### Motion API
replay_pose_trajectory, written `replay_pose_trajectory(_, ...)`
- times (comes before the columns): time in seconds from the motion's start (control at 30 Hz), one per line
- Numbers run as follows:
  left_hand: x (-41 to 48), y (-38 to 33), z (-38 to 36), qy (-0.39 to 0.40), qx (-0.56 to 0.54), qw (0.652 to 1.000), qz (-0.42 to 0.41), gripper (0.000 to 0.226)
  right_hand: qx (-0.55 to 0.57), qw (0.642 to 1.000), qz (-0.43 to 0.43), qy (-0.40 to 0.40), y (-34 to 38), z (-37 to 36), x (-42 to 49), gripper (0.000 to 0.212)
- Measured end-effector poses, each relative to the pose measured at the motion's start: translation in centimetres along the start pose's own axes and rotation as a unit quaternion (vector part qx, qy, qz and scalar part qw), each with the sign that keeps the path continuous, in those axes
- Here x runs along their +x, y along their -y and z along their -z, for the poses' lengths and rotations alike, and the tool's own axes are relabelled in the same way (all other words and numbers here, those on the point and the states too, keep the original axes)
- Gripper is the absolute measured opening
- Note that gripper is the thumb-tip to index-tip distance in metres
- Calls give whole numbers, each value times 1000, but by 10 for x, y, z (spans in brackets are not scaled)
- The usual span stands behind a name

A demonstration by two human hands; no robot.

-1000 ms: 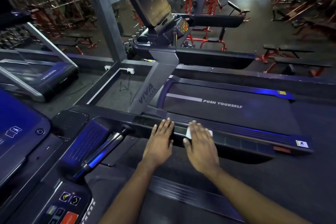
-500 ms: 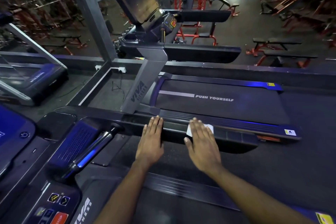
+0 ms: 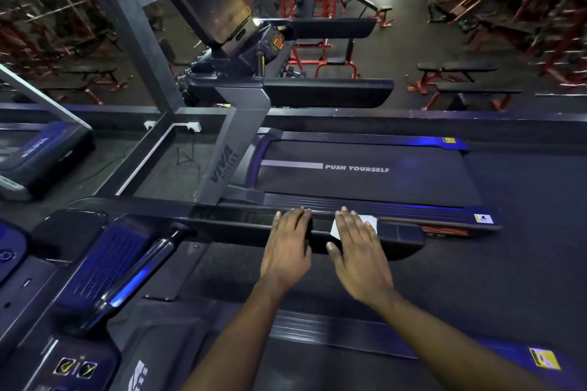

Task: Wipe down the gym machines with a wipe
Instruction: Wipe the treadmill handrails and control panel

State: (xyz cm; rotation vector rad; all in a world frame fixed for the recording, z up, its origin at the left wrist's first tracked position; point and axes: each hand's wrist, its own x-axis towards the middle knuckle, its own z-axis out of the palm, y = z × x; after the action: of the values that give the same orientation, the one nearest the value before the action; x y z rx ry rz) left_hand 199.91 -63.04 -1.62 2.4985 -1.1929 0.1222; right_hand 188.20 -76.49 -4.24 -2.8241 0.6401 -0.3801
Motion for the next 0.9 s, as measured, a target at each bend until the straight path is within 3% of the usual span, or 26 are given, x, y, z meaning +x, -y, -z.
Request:
replay_pose_trajectory(0.1,11,-14,-6,12,1,1000,-23,73,5,990,-129,-49,-8,9,1,70)
replay_pose_trajectory(0.13,13,-17,-8,23,5,999,-28,73,5,990,-133,-50,-6,8,0,71)
replay_pose_trajectory(0.23,13,-18,-13,45,29,998,-28,72,-1,1000,-23,-14,-15,5,-10,68)
replay_pose_trajectory(0.27,13,-19,-14,41,34,998,-25,71,0,999,-25,-20,-23,8,-11,66)
replay_pose_trajectory(0.37,14,-23,-15,42,46,998,-13,72,7,986,-152,-70,-31,15,-7,68)
replay_pose_trajectory(0.4,14,-25,-15,43,48,998,-11,72,11,986,-153,-68,-28,15,-9,69)
replay_pose_trajectory(0.5,12,-25,-15,48,54,997,-4,73,-3,999,-34,-24,-32,13,-18,67)
replay_pose_trajectory(0.53,13,-27,-14,50,55,997,-6,73,-4,999,-36,-28,-40,16,-18,66)
replay_pose_trajectory(0.63,13,-29,-14,49,54,997,1,73,9,986,-154,-70,-46,22,-14,68)
replay_pose_trajectory(0.67,14,-30,-14,47,54,997,2,73,13,986,-156,-65,-42,21,-14,69)
replay_pose_trajectory(0.77,15,-33,-13,48,57,997,7,71,0,998,-52,-26,-48,19,-21,67)
replay_pose_trajectory(0.9,18,-38,-13,48,57,997,17,74,14,986,-157,-60,-64,29,-16,70)
